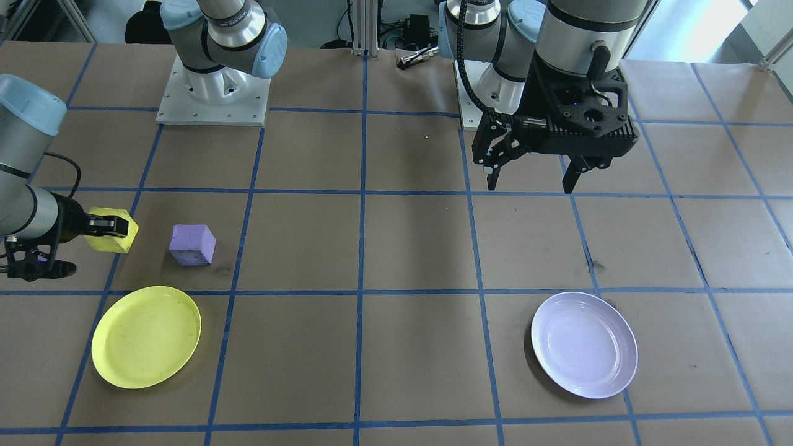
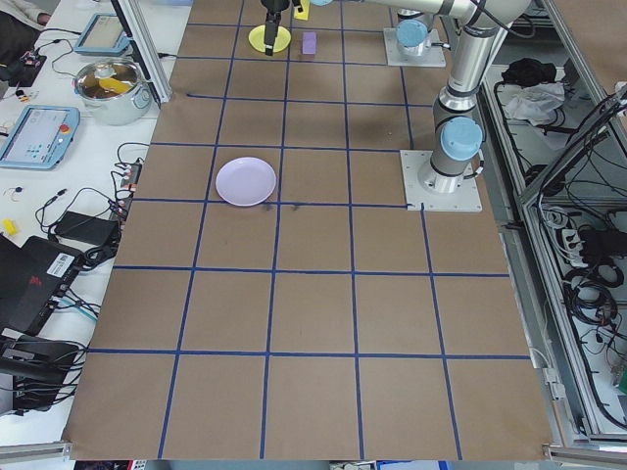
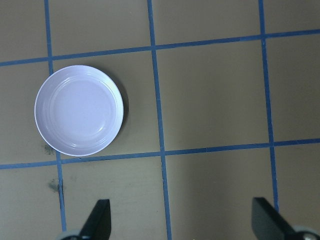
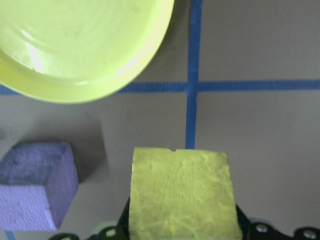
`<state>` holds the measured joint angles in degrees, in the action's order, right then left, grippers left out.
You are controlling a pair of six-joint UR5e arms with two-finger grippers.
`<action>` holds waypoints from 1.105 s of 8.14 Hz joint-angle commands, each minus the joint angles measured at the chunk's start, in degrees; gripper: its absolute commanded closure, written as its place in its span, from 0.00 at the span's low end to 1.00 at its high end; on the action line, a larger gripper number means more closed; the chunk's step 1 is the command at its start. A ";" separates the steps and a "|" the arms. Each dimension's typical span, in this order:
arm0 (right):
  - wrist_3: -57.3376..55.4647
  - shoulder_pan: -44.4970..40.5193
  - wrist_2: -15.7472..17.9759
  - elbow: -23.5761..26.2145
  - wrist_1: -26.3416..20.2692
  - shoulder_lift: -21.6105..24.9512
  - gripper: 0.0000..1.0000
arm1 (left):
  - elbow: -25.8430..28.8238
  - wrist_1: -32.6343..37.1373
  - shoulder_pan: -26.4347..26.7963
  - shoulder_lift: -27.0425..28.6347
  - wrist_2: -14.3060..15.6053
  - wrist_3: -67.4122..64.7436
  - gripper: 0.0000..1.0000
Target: Sort blocks by color into plates
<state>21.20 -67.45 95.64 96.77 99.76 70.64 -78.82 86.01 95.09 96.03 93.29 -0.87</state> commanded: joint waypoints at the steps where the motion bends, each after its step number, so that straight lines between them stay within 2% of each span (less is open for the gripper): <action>1: -2.98 -4.08 -3.86 -14.90 -4.30 -7.86 0.45 | -0.11 -0.32 0.01 0.03 0.14 0.25 0.00; 3: -6.15 -8.47 -3.71 -17.66 -2.92 -13.14 0.45 | -0.11 -0.32 0.01 0.12 0.14 0.34 0.00; 5: -6.17 -9.10 -3.88 -18.98 -1.94 -15.44 0.45 | -0.02 -0.93 0.01 0.38 0.05 -0.01 0.00; 6: -6.25 -9.71 -3.88 -18.99 -1.33 -15.80 0.38 | -0.02 -1.11 0.01 0.30 0.05 0.08 0.00; 7: -7.39 -10.33 -3.88 -18.99 -1.15 -16.24 0.15 | -0.02 -1.02 0.01 0.12 0.05 0.08 0.00; 8: -10.36 -10.86 -3.79 -18.99 -1.06 -16.41 0.00 | -0.02 -1.02 0.01 0.03 0.14 0.34 0.00; 9: -10.56 -10.86 -3.79 -18.99 -1.32 -16.24 0.00 | -0.02 -1.02 0.01 -0.05 0.14 0.34 0.00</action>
<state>12.68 -77.80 91.80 77.83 98.51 54.54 -78.83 85.01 95.10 96.15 93.38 -0.67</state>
